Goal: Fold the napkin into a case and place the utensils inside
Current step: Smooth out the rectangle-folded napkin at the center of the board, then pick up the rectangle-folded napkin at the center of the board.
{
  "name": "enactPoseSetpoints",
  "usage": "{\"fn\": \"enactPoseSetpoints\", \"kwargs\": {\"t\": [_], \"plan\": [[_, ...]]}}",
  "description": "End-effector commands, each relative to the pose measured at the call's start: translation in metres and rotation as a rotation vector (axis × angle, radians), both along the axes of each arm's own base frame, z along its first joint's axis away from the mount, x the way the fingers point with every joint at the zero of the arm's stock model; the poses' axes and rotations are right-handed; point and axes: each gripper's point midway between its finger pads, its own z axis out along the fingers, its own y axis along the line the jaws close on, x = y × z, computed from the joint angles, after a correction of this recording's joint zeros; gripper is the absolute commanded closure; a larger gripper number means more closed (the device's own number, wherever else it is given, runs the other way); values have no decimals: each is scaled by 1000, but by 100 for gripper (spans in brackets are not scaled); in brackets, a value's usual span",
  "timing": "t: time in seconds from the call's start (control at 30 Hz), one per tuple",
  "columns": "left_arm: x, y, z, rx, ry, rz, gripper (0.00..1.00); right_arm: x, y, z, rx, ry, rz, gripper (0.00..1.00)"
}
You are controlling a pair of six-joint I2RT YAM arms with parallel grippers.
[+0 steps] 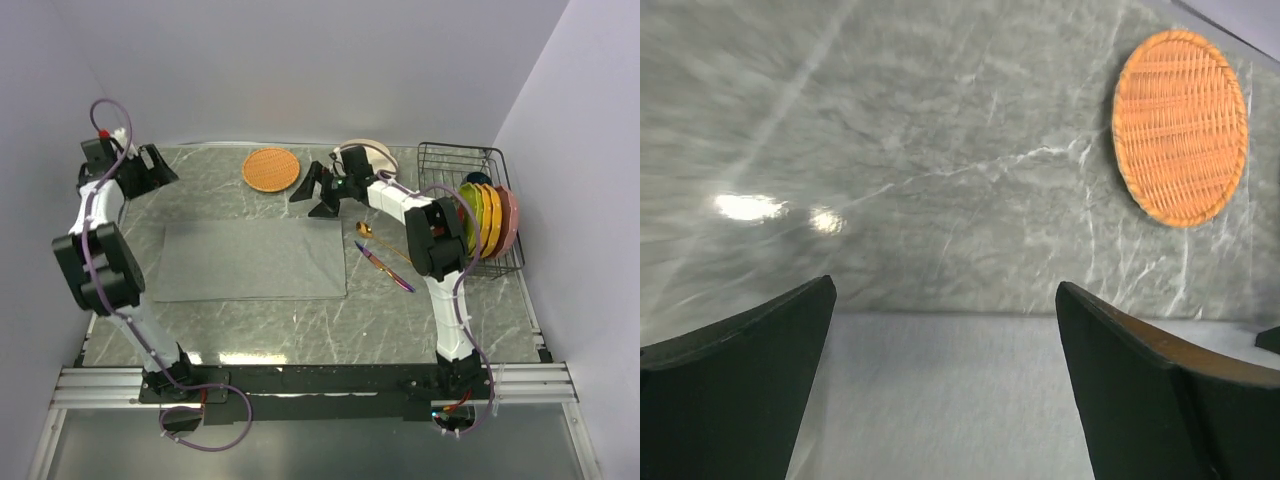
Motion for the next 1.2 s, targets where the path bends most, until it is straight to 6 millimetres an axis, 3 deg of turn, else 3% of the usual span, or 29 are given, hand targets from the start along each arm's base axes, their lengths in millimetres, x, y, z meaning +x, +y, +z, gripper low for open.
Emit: {"fn": "enactPoseSetpoints", "kwargs": {"t": [0.0, 0.13, 0.27, 0.33, 0.5, 0.73, 1.0, 1.17], "plan": [[-51, 19, 57, 282, -5, -11, 1, -14, -1, 69, -35, -202, 80, 0], [-112, 13, 30, 330, 156, -33, 1, -37, -25, 64, -157, -228, 96, 0], [-149, 1, -4, 300, 261, -68, 1, -61, -53, 46, -290, -252, 142, 0], [-161, -3, -25, 254, 316, -71, 7, -69, -60, 40, -322, -243, 157, 0], [-164, -5, -53, 213, 361, -79, 25, -85, -74, 27, -378, -232, 197, 0], [-158, 3, -93, 178, 459, -84, 35, -94, -87, 9, -437, -148, 205, 0], [-146, 28, -103, 268, 480, -42, 40, -99, -92, 8, -426, -121, 192, 0], [-151, 24, -113, 276, 508, -83, 42, -98, -95, 4, -440, -106, 185, 0]]}}
